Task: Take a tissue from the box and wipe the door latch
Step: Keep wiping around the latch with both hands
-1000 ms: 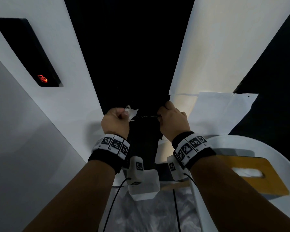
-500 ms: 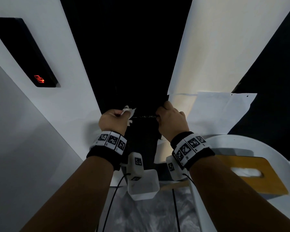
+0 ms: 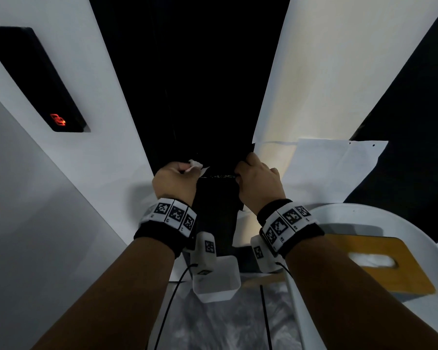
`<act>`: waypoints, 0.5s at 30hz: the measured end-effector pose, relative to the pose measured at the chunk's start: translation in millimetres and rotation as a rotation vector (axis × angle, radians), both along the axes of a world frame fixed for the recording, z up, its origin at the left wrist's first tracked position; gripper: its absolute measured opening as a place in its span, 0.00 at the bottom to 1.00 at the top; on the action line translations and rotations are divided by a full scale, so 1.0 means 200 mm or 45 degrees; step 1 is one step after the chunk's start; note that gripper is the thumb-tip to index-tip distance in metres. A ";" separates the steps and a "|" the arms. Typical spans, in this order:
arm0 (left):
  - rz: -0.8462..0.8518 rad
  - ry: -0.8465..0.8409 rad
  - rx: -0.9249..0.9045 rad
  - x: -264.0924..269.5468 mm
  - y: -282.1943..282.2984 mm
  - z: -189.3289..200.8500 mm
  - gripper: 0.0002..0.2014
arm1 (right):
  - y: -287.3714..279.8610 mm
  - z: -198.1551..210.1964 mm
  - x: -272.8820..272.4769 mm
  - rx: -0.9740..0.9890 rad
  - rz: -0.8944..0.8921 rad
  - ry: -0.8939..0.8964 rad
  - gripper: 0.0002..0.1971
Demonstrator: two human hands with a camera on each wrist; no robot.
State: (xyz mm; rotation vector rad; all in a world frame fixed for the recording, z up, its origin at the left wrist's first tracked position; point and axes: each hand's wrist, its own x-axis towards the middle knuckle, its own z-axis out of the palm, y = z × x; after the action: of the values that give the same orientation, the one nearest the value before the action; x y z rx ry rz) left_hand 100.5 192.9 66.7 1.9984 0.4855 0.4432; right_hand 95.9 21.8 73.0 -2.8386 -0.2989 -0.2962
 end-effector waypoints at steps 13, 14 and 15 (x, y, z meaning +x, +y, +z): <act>0.057 0.046 0.157 0.08 0.02 0.03 0.13 | 0.00 0.00 0.00 -0.017 0.006 0.007 0.14; 0.051 0.030 0.158 0.07 0.02 0.02 0.12 | 0.00 0.00 0.00 -0.017 0.008 0.005 0.14; 0.035 0.023 0.148 0.06 0.02 0.01 0.11 | 0.00 0.00 0.00 -0.017 0.009 0.003 0.14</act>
State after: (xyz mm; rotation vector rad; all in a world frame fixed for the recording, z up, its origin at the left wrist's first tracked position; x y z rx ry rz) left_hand 112.4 196.3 68.6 2.1113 0.5086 0.4801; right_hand 96.1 21.2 73.7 -2.8503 -0.3120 -0.2905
